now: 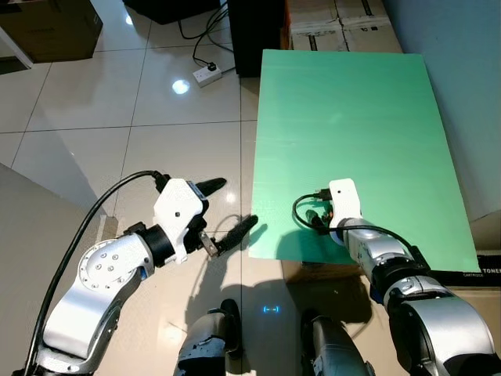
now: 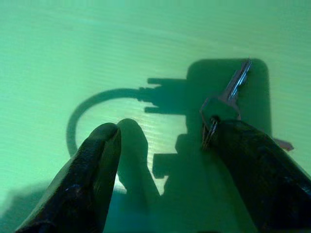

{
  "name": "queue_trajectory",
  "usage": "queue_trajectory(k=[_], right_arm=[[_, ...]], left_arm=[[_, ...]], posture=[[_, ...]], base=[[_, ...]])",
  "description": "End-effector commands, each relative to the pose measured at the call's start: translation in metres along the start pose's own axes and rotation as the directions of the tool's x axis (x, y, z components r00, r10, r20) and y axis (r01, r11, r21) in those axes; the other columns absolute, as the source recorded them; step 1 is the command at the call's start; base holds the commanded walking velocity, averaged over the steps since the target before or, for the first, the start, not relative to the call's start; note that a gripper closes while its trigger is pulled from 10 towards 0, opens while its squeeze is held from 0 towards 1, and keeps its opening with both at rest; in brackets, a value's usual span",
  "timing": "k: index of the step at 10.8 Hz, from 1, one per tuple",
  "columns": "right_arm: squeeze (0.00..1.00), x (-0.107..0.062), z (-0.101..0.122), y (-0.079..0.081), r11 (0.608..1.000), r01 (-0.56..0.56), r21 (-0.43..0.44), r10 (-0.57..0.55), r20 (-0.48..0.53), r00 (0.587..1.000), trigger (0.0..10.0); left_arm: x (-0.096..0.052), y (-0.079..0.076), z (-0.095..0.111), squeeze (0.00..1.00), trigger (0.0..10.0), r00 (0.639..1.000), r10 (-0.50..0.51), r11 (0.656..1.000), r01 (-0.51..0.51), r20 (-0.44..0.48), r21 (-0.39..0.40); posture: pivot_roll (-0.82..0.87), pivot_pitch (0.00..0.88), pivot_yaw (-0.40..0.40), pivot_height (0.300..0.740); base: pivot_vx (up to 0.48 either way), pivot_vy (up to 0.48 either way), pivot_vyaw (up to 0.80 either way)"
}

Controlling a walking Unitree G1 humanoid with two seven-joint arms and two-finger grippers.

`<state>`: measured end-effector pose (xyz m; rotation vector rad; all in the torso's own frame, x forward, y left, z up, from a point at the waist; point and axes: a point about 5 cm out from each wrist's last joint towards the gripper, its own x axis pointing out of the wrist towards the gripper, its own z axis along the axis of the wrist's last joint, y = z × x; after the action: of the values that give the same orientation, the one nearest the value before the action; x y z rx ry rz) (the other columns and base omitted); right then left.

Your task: Hang keys on a hook

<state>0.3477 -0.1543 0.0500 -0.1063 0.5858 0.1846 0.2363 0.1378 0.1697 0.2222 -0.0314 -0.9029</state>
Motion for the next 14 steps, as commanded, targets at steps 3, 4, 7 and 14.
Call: queue_trajectory(k=[3, 4, 7, 14], right_arm=[[0.00, 0.0007, -0.0016, 0.0047, 1.000, -0.014, -0.007, 0.013, -0.004, 1.000, 10.0], [0.00, 0.0008, -0.0016, 0.0046, 1.000, -0.014, -0.008, 0.014, -0.004, 1.000, 10.0], [0.00, 0.0006, -0.0033, 0.0034, 1.000, -0.013, -0.008, 0.013, -0.012, 1.000, 10.0], [0.00, 0.0005, -0.0025, 0.0028, 1.000, -0.016, 0.001, 0.016, -0.012, 1.000, 0.0]], left_arm=[[-0.0056, -0.0143, -0.0007, 0.00, 10.0, 0.993, -0.120, 0.993, 0.120, -0.020, -0.019], [-0.0050, -0.0149, -0.0007, 0.00, 10.0, 0.992, -0.124, 0.992, 0.124, -0.020, -0.020], [-0.0051, -0.0176, 0.0000, 0.00, 10.0, 0.989, -0.144, 0.989, 0.143, -0.016, -0.036], [-0.0044, -0.0172, -0.0005, 0.00, 10.0, 0.990, -0.143, 0.989, 0.143, -0.016, -0.041]], posture=[[0.11, 0.332, 0.083, 0.740], [0.11, 0.332, 0.083, 0.740], [0.11, 0.332, 0.080, 0.740], [0.11, 0.332, 0.077, 0.740]], base=[[0.000, 0.000, 0.00], [0.000, 0.000, 0.00], [0.000, 0.000, 0.00], [0.000, 0.000, 0.00]])
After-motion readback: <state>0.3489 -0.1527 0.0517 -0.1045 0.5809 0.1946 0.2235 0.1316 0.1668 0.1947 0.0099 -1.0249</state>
